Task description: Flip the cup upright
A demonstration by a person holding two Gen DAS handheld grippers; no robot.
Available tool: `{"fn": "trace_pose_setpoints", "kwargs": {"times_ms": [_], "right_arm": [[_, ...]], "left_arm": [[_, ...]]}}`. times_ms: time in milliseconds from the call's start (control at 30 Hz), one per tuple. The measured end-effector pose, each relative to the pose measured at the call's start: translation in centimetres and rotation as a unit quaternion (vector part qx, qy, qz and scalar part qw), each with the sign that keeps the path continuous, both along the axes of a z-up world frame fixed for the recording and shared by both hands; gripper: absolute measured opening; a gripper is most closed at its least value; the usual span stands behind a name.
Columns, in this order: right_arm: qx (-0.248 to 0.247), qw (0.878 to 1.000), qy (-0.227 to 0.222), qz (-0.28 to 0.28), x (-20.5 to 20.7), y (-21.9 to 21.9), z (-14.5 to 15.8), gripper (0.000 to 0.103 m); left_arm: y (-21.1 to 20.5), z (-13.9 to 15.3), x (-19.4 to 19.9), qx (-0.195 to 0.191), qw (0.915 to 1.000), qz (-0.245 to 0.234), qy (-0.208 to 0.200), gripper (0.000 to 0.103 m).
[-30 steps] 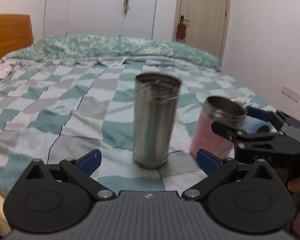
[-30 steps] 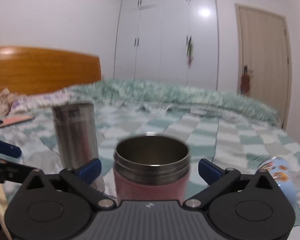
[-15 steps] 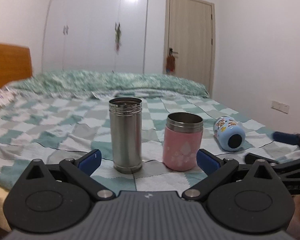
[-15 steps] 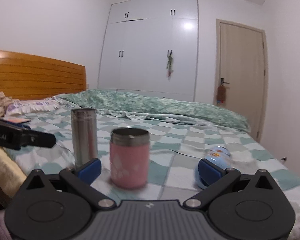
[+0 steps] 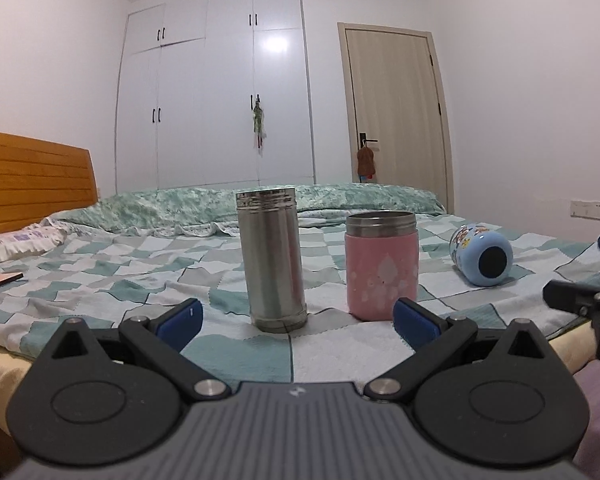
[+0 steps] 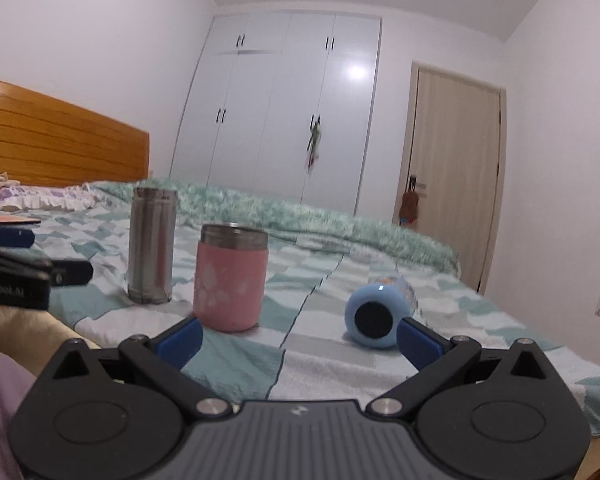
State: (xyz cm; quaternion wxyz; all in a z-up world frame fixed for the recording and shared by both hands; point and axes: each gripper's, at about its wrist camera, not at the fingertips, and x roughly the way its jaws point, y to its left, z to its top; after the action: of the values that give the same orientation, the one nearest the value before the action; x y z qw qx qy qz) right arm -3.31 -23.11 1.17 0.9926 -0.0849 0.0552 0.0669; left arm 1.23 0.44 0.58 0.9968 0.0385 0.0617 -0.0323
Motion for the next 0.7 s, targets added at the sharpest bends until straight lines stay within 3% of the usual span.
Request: {"fn": "trace_pose_setpoints", "kwargs": {"times_ms": [233, 700], "right_arm": [[0.002, 0.999, -0.034, -0.009, -0.7, -0.2, -0.4, 0.103], [0.000, 0.999, -0.033, -0.016, -0.2, 0.1, -0.8, 0.103]], "left_arm": [[0.2, -0.4, -0.5, 0.001, 0.9999, 0.001, -0.013, 0.103], [1.3, -0.7, -0.9, -0.022, 0.9995, 0.000, -0.024, 0.103]]}}
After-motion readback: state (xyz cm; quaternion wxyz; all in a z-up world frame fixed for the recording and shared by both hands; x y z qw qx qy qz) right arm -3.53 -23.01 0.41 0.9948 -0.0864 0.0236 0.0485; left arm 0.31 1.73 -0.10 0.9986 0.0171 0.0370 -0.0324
